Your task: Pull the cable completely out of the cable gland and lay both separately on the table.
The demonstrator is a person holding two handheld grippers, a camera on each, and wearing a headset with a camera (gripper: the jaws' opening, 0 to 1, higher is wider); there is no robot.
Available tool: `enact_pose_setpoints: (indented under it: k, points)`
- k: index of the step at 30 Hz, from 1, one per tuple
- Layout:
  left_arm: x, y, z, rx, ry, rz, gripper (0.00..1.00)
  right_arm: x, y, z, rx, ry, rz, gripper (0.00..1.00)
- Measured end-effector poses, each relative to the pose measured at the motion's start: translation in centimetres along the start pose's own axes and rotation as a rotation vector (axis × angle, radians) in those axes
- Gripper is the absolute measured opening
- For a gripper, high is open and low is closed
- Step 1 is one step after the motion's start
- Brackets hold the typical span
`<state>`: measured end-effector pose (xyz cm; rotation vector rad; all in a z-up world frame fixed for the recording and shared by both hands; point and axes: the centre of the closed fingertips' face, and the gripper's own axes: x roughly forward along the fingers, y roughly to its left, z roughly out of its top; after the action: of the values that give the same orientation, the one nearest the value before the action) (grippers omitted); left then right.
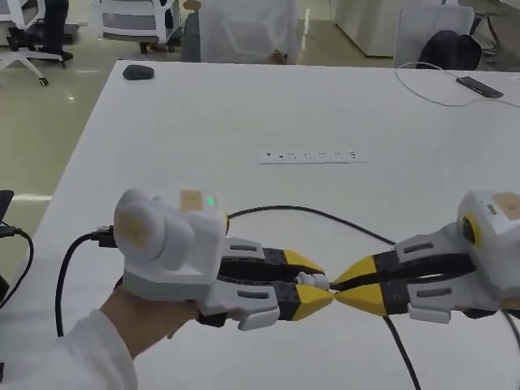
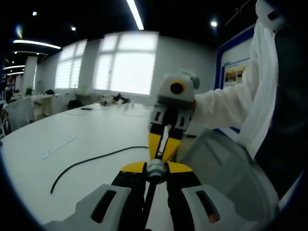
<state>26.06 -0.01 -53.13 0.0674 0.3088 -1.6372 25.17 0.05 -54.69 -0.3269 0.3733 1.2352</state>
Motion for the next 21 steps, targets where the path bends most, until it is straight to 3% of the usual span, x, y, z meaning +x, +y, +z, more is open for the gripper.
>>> enact_pose_setpoints:
  k: [7, 21]
  points:
    - [-0.9, 0.8, 0.1, -0.01, -0.007, 0.027, 0.16, -0.9, -0.6, -1.1, 0.021, 0.012, -0.028, 0.04]
    - [-3.1, 2.4, 0.1, -0.041, -0.026, 0.094, 0.16, -4.4, -1.8, -5.4, 0.098, 0.085, -0.106, 0.04]
